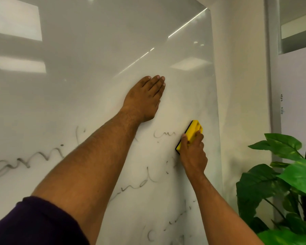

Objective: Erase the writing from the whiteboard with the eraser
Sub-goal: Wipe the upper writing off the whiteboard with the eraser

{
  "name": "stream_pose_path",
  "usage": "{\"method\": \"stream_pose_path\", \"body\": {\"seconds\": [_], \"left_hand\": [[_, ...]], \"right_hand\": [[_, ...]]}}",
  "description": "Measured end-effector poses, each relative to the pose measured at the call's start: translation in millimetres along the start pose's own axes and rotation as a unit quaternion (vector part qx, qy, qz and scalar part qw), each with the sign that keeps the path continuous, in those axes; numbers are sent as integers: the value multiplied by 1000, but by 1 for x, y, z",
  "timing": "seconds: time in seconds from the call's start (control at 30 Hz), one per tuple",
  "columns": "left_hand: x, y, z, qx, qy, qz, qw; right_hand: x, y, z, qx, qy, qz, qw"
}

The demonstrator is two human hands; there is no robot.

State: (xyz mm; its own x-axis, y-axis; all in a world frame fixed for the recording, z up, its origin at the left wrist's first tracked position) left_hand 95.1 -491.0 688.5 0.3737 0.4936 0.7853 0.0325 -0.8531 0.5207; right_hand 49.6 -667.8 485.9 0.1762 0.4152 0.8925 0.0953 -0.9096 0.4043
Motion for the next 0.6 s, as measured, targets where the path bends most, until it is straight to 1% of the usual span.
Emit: {"method": "stream_pose_path", "body": {"seconds": [0.03, 0.1, 0.13, 0.17, 0.2, 0.23, 0.27, 0.3, 0.37, 0.4, 0.43, 0.5, 0.53, 0.6], "left_hand": [[-1, -1, 0, 6, 0, 4, 1000], [-2, -1, -1, 13, 2, 13, 1000], [-1, -1, -2, 15, 3, 16, 1000], [0, -2, -3, 15, 3, 20, 1000], [1, -3, -5, 14, 3, 26, 1000], [2, -6, -6, 13, 6, 35, 999], [3, -9, -7, 12, 12, 46, 999], [5, -12, -7, 9, 16, 56, 998], [7, -18, -7, 2, 22, 70, 997], [8, -21, -8, -1, 25, 72, 997], [9, -24, -8, -2, 24, 73, 997], [8, -30, -8, 2, 17, 72, 997], [9, -32, -8, 3, 13, 72, 997], [12, -36, -9, -1, 1, 75, 997]], "right_hand": [[8, -6, 1, 10, -8, -24, 1000], [25, -28, 2, 18, -10, -128, 992], [27, -36, 0, 11, -19, -160, 987], [24, -33, -2, -3, -35, -153, 988], [18, -27, -3, -10, -40, -111, 993], [13, -24, -2, -3, -34, -68, 997], [15, -26, -1, 5, -27, -64, 998], [25, -34, -1, 14, -19, -104, 994], [42, -62, 2, 40, -5, -231, 972], [43, -66, -1, 33, -8, -259, 965], [39, -58, -3, 15, -17, -238, 971], [26, -41, -4, 10, -12, -124, 992], [30, -44, -3, 17, -11, -121, 992], [52, -71, 2, 41, -1, -233, 972]]}}
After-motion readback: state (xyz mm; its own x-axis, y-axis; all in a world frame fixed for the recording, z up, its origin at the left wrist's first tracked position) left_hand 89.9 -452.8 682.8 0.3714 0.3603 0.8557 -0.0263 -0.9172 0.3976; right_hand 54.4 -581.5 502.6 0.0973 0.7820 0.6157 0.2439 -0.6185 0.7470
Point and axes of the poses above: each hand's wrist, its own y-axis towards the middle knuckle, its own z-axis out of the palm, x = y × z, the point moved 10 cm from there along y, towards the middle knuckle, and after that the axes turned 8 degrees about z, right-handed, at the moved point
